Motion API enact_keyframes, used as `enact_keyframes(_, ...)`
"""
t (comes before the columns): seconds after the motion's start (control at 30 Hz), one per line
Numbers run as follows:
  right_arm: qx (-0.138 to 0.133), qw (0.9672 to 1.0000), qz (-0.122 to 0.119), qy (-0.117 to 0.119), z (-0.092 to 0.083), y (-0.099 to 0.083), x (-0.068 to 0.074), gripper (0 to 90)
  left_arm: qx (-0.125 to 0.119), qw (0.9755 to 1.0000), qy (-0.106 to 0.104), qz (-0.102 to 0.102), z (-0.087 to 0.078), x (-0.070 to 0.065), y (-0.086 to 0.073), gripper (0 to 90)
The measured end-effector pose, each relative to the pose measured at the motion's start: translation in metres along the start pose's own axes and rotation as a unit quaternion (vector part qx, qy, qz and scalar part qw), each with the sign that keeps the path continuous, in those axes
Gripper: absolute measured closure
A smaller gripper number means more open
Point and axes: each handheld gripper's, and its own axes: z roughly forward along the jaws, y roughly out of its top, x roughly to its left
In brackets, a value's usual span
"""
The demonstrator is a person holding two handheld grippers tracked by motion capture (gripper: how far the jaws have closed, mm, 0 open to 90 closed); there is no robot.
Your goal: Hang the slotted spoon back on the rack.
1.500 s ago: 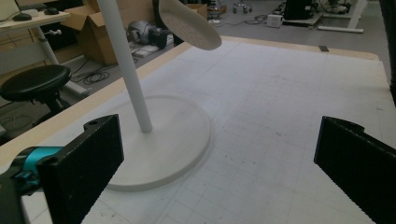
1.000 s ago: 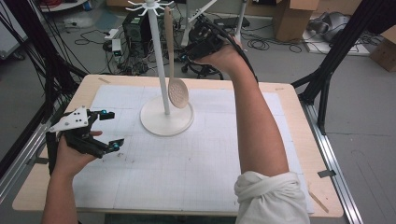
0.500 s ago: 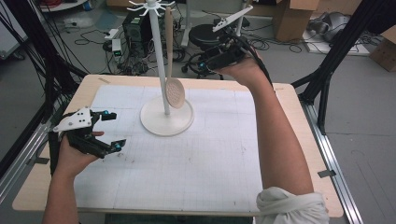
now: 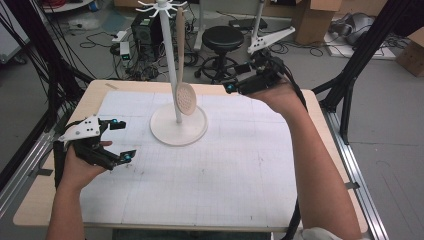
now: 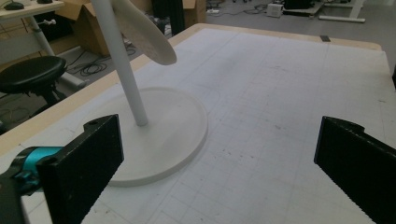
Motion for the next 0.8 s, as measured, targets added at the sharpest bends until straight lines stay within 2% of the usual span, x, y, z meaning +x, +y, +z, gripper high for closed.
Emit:
enact_keyframes(0.13, -0.008, 0.9999, 0.01, -0.001, -0.007, -0.017, 0.005, 20.1, 0.002, 1.0, -0.002, 0.001, 0.001, 0.0, 0.0, 1.9)
enact_keyframes(0.27, -0.023, 0.9994, 0.021, -0.011, -0.015, -0.036, 0.008, 17.6, 0.002, 1.0, -0.002, -0.002, 0.002, 0.001, -0.002, 1.8)
enact_keyframes(0.47, -0.052, 0.9982, 0.028, -0.01, -0.022, -0.068, 0.015, 16.5, 0.007, 0.9999, -0.003, -0.007, 0.005, 0.002, -0.005, 1.8)
enact_keyframes(0.53, -0.059, 0.9978, 0.028, -0.01, -0.023, -0.079, 0.019, 16.5, 0.008, 0.9999, -0.003, -0.009, 0.005, 0.002, -0.006, 1.8)
enact_keyframes(0.57, -0.056, 0.9978, 0.034, -0.005, -0.023, -0.083, 0.02, 16.4, 0.008, 0.9999, -0.004, -0.011, 0.006, 0.002, -0.007, 1.8)
enact_keyframes(0.7, -0.052, 0.998, 0.034, -0.012, -0.021, -0.102, 0.026, 15.2, 0.008, 0.9998, -0.005, -0.016, 0.008, 0.003, -0.01, 1.8)
enact_keyframes(0.73, -0.057, 0.9977, 0.032, -0.015, -0.021, -0.108, 0.028, 15.0, 0.008, 0.9998, -0.004, -0.018, 0.009, 0.004, -0.011, 1.8)
enact_keyframes(0.8, -0.07, 0.9965, 0.043, -0.014, -0.022, -0.121, 0.033, 14.8, 0.01, 0.9998, -0.005, -0.018, 0.009, 0.005, -0.012, 1.8)
